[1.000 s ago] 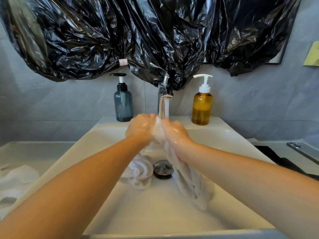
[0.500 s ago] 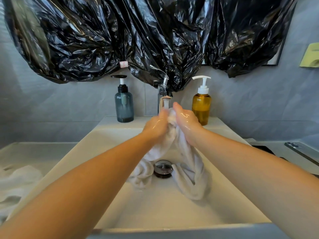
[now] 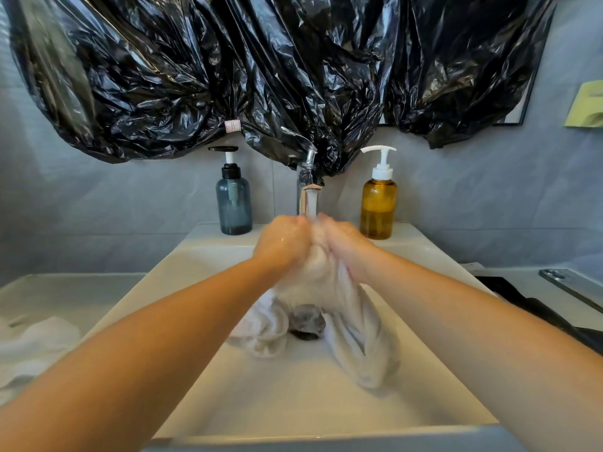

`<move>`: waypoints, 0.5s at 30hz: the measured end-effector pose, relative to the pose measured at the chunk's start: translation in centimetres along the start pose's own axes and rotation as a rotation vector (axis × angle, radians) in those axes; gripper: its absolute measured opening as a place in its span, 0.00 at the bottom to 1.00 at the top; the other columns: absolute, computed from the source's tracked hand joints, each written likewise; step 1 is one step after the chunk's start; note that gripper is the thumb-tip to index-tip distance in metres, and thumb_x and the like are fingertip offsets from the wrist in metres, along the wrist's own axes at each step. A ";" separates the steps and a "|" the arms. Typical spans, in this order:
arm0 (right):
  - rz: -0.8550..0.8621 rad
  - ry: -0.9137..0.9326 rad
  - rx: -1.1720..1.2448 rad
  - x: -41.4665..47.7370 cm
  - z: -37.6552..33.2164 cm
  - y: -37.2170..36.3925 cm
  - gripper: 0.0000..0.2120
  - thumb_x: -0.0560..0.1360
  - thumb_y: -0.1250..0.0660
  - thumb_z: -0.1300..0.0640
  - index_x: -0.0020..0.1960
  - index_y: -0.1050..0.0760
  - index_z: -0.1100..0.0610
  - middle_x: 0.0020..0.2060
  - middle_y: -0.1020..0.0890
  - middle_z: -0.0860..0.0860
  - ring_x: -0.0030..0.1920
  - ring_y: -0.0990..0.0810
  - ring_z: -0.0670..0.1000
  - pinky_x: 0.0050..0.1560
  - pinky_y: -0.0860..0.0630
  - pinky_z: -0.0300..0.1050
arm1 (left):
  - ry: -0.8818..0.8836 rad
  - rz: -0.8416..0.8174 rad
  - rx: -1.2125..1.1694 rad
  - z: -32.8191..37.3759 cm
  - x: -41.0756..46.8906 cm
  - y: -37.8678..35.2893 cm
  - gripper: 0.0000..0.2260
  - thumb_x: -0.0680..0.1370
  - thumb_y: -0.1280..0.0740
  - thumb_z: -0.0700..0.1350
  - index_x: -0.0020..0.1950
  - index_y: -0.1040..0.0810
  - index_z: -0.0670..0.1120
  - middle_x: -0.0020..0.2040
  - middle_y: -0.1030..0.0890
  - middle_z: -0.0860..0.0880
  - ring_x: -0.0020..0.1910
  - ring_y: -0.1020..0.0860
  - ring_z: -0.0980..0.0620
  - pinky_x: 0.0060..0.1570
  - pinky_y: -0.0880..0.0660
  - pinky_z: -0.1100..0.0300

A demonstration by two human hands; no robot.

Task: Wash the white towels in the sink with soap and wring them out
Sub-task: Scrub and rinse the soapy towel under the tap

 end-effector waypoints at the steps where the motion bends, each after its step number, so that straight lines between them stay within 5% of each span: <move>1: -0.106 0.009 -0.007 -0.5 0.2 -0.7 0.28 0.82 0.47 0.37 0.73 0.31 0.54 0.65 0.23 0.55 0.65 0.24 0.58 0.61 0.26 0.48 | 0.044 0.054 -0.057 -0.8 0.8 1.4 0.14 0.83 0.46 0.42 0.42 0.25 0.40 0.43 0.24 0.43 0.37 0.28 0.47 0.36 0.34 0.57; 4: -0.443 0.145 -0.277 -2.3 0.5 -3.4 0.31 0.76 0.37 0.33 0.72 0.32 0.49 0.64 0.22 0.49 0.64 0.24 0.53 0.61 0.26 0.45 | 0.065 0.148 -0.112 -2.5 2.7 4.7 0.18 0.82 0.45 0.47 0.33 0.28 0.44 0.37 0.25 0.45 0.36 0.27 0.45 0.39 0.29 0.55; 7: -0.510 0.105 -0.592 -2.6 2.5 -3.4 0.34 0.69 0.26 0.40 0.70 0.30 0.52 0.59 0.20 0.51 0.59 0.21 0.54 0.62 0.23 0.53 | 0.021 0.129 -0.010 -2.9 3.4 6.0 0.18 0.81 0.44 0.48 0.34 0.28 0.44 0.37 0.26 0.45 0.36 0.28 0.45 0.42 0.29 0.53; 11: -0.435 0.089 -0.389 -2.0 2.3 -0.7 0.22 0.73 0.29 0.50 0.64 0.27 0.56 0.49 0.17 0.54 0.50 0.18 0.54 0.54 0.20 0.50 | -0.043 -0.073 0.371 -3.4 3.6 6.3 0.22 0.83 0.45 0.54 0.33 0.32 0.43 0.36 0.27 0.43 0.34 0.30 0.46 0.36 0.32 0.56; 13: -0.453 0.108 -0.228 -1.9 1.1 0.0 0.14 0.76 0.30 0.56 0.60 0.26 0.56 0.42 0.17 0.54 0.40 0.17 0.50 0.42 0.20 0.45 | -0.005 -0.193 0.566 -3.8 3.4 6.4 0.25 0.82 0.47 0.61 0.39 0.26 0.42 0.40 0.25 0.42 0.40 0.27 0.44 0.41 0.31 0.54; 15: -0.418 0.127 -0.189 -1.6 0.3 0.4 0.10 0.76 0.30 0.56 0.57 0.24 0.55 0.42 0.17 0.53 0.39 0.17 0.50 0.42 0.21 0.45 | 0.107 -0.343 0.675 -4.7 2.8 6.2 0.28 0.82 0.50 0.65 0.59 0.24 0.44 0.57 0.23 0.40 0.55 0.25 0.41 0.55 0.31 0.51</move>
Point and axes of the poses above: each hand's wrist, its own x-axis towards the middle knuckle, its own y-axis out of the back of the hand, z = x × y, the point moved 10 cm from there along x, towards the middle knuckle
